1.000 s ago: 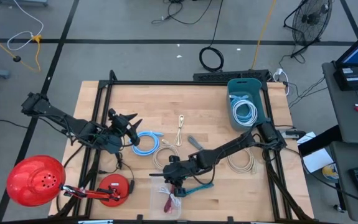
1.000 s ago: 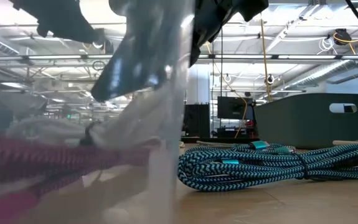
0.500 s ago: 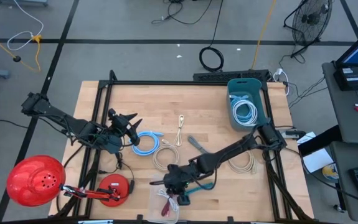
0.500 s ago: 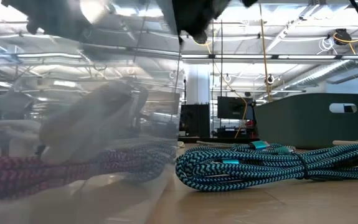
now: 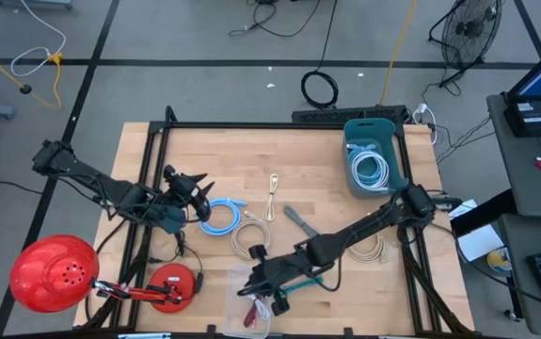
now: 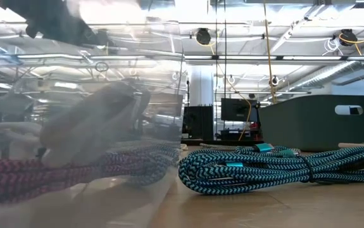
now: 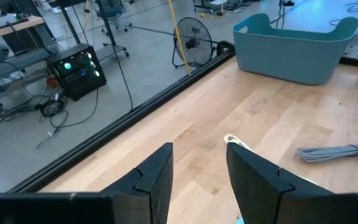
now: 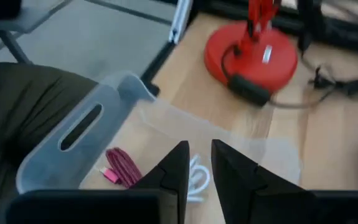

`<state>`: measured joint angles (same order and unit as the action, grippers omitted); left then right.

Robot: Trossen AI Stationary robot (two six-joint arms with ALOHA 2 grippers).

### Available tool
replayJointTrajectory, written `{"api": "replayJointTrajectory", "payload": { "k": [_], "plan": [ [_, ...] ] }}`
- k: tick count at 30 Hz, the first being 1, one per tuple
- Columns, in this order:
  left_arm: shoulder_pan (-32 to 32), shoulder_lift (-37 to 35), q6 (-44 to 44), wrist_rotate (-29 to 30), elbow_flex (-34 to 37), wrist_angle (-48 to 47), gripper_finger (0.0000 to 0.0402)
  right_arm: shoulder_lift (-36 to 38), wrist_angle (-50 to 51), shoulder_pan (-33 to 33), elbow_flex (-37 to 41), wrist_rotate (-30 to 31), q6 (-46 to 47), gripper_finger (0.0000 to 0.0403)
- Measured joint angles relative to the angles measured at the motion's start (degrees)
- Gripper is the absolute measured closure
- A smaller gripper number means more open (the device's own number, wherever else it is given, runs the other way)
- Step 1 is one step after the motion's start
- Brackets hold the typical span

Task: Pick & Place USB Port
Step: Put the white charger cable into the transparent bin

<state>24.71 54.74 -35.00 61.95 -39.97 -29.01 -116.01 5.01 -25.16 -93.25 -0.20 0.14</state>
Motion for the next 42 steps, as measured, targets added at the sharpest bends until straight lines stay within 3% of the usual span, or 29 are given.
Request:
{"api": "replayJointTrajectory", "payload": {
  "k": [7, 10, 17, 23, 26, 28, 35, 39, 42],
  "plan": [
    [0.0, 0.0, 0.2, -0.4, 0.0, 0.0, 0.0247, 0.6, 0.2, -0.6, 0.0, -10.6, 0.5, 0.0348],
    [0.0, 0.0, 0.2, -0.4, 0.0, 0.0, 0.0247, -0.5, -0.7, -0.5, -0.1, -11.3, 0.5, 0.0344],
    [0.0, 0.0, 0.1, -0.4, 0.0, 0.0, 0.0247, -0.7, 2.5, -0.4, 0.0, 3.6, -6.3, 0.035],
    [0.0, 0.0, -0.5, -0.4, 0.0, -1.2, 0.0247, 0.6, 12.8, -0.1, 0.1, 34.0, -7.2, 0.0361],
    [0.0, 0.0, -0.7, -0.4, 0.0, -1.3, 0.0247, 2.3, 21.8, 0.9, 0.0, 48.3, -1.7, 0.0364],
    [0.0, 0.0, -0.7, -0.4, 0.0, -1.3, 0.0247, 3.1, 27.6, 2.2, 0.0, 53.8, 4.2, 0.0363],
    [0.0, 0.0, -0.8, -0.5, 0.0, -1.3, 0.0247, 9.1, 46.3, 7.8, 1.5, 57.8, 24.0, 0.0344],
    [0.0, 0.0, -1.1, -0.5, 0.0, -1.3, 0.0247, 15.3, 45.9, 11.3, 8.5, 58.6, 27.5, 0.0328],
    [0.0, 0.0, -1.1, -0.5, 0.0, -1.3, 0.0247, 22.1, 39.7, 14.9, 16.5, 55.4, 27.6, 0.0316]
  ]
}}
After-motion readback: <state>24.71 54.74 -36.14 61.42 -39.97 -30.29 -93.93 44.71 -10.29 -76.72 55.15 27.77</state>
